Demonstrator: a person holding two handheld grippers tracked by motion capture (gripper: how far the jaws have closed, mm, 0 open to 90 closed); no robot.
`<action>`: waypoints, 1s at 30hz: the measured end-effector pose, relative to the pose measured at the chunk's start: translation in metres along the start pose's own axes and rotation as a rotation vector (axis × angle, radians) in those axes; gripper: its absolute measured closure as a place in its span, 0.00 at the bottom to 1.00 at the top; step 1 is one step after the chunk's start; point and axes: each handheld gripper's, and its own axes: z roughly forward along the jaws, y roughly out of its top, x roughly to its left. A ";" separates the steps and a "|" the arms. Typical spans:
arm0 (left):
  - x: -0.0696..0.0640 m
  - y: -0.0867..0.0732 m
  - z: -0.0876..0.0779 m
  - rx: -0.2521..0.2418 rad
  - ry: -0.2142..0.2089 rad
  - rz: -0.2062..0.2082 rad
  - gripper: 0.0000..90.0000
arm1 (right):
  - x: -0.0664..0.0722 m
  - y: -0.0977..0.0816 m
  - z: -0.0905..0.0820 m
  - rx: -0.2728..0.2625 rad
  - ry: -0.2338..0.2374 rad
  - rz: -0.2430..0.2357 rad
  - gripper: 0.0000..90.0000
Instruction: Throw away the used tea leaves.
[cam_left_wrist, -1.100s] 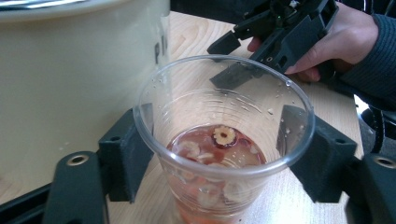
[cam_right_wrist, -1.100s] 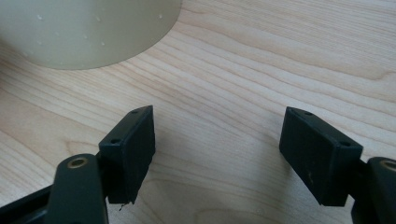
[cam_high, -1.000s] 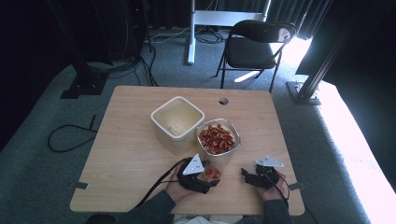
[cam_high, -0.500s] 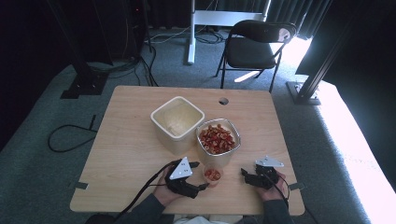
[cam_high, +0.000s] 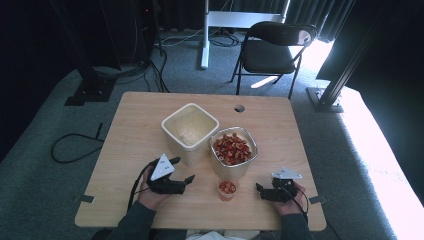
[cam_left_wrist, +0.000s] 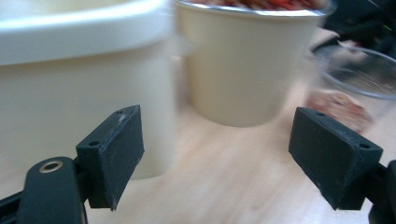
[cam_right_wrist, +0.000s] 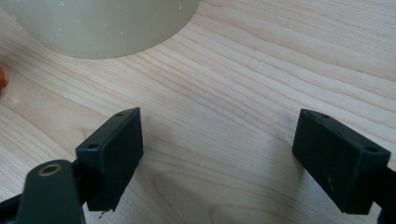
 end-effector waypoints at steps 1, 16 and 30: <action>0.005 0.000 -0.004 -0.003 0.024 -0.007 0.21 | 0.000 0.000 0.000 0.003 0.001 -0.002 0.18; 0.080 -0.003 -0.054 -0.037 0.299 -0.142 0.25 | 0.002 -0.001 -0.002 0.004 0.011 -0.011 0.18; 0.118 -0.002 -0.075 -0.013 0.316 -0.152 0.25 | 0.004 0.000 0.001 -0.005 0.045 -0.044 0.19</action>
